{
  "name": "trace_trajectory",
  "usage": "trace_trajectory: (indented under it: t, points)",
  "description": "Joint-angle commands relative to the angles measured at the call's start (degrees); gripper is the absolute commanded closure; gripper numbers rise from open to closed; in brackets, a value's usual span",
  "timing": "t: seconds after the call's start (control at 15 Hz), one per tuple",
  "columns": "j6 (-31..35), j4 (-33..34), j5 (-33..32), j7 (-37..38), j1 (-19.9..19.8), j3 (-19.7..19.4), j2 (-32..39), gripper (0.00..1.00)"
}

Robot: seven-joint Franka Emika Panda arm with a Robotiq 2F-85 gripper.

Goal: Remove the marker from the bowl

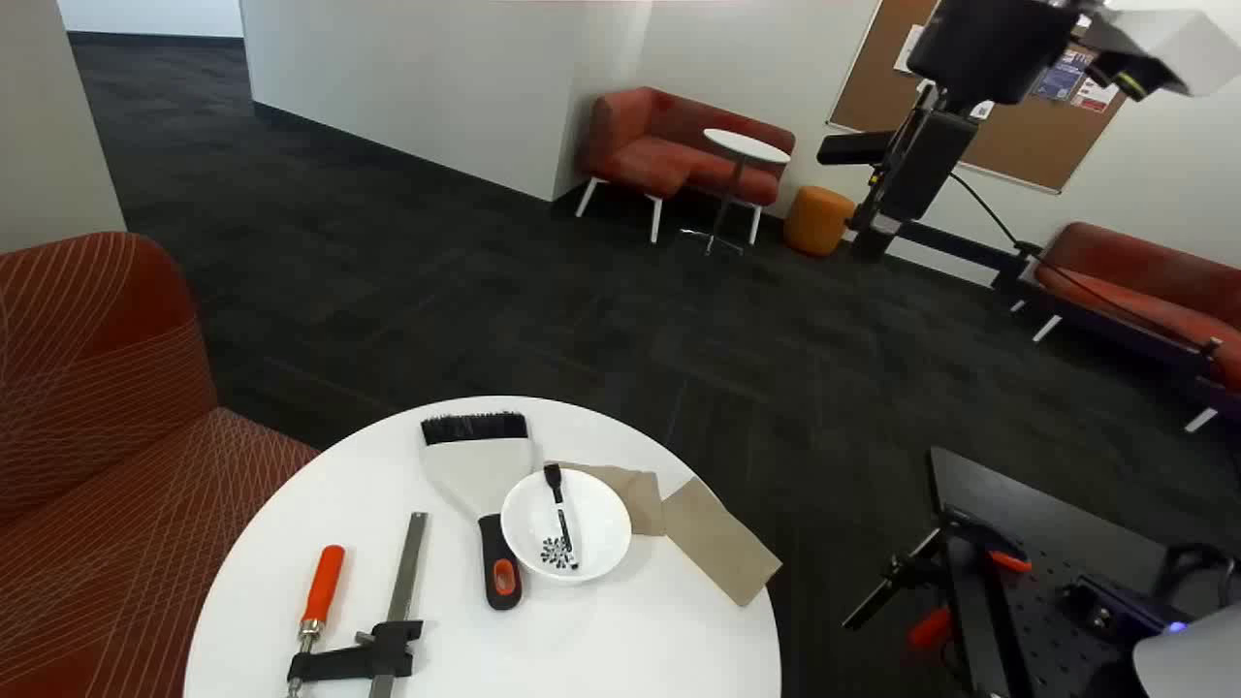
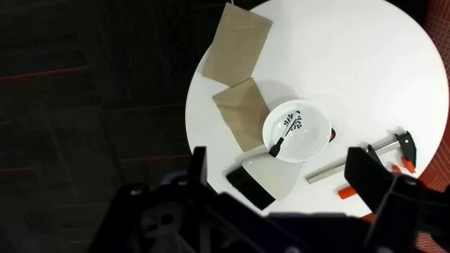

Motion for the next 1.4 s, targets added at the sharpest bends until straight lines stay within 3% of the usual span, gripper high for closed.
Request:
trace_trajectory:
  t: [0.0, 0.4, 0.73, 0.93, 1.33]
  points:
    - [-0.12, 0.08, 0.07, -0.04, -0.1, 0.11, 0.0, 0.0]
    - [-0.12, 0.08, 0.07, -0.04, -0.1, 0.11, 0.0, 0.0]
    - [1.59, 1.32, 2.47, 1.79, 1.16, 0.91, 5.34, 0.0]
    - [5.09, 2.48, 3.63, 5.64, 1.89, 2.22, 11.24, 0.0]
    - [20.24, 6.5, 3.8, 15.34, 2.97, 3.12, 26.22, 0.0]
